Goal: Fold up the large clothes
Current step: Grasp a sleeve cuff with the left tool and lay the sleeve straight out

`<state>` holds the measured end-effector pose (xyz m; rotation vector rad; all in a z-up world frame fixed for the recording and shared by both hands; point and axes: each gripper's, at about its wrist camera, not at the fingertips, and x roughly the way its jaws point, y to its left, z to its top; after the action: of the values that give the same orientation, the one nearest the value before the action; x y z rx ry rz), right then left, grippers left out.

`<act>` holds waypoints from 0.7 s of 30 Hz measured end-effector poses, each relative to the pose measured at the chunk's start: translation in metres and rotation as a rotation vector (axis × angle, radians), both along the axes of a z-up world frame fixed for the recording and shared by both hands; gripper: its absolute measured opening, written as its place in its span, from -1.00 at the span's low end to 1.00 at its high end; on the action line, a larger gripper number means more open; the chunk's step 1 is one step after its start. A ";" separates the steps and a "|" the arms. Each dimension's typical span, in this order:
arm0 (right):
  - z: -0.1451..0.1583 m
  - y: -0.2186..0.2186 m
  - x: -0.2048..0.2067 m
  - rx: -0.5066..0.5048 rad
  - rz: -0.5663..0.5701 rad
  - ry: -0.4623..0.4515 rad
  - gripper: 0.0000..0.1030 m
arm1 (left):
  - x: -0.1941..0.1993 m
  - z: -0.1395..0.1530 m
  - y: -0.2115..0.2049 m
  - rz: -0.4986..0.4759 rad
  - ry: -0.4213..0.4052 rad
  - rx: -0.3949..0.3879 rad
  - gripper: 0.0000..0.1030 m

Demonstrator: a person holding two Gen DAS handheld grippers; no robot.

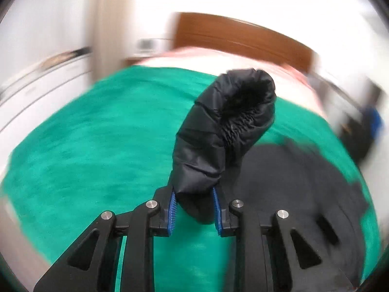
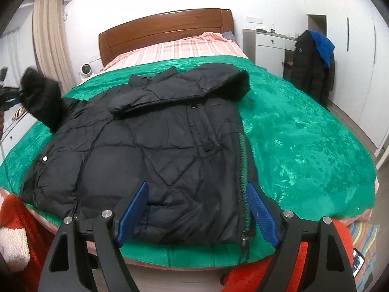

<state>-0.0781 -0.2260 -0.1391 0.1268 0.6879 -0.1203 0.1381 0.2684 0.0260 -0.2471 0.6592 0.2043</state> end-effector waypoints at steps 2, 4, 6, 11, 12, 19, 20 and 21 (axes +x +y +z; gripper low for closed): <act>0.002 0.006 0.003 -0.008 0.019 -0.001 0.58 | -0.013 -0.017 0.061 0.186 0.036 -0.007 -0.56; 0.004 0.012 0.004 -0.020 0.036 -0.002 0.58 | -0.017 -0.050 0.102 0.306 0.119 -0.011 -0.57; 0.009 0.019 0.010 -0.041 0.065 0.006 0.58 | -0.017 -0.084 0.125 0.348 0.198 -0.046 -0.59; 0.041 0.029 0.045 -0.090 0.160 0.006 0.70 | -0.008 -0.138 0.124 0.365 0.305 -0.034 -0.54; 0.048 0.032 0.056 -0.098 0.188 0.007 0.90 | -0.007 -0.139 0.122 0.363 0.312 -0.022 -0.47; 0.044 0.102 0.175 -0.393 0.487 0.011 0.99 | -0.042 -0.128 0.111 0.352 0.315 0.077 0.43; 0.033 0.116 0.188 -0.452 0.540 0.010 0.99 | -0.050 -0.121 0.106 0.339 0.307 0.088 0.43; 0.022 0.124 0.196 -0.494 0.568 0.022 0.99 | -0.058 -0.115 0.101 0.325 0.298 0.097 0.43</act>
<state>0.1182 -0.1019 -0.1170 -0.5431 0.6755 0.2552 0.0801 0.3697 -0.0887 -0.2312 0.9000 0.5916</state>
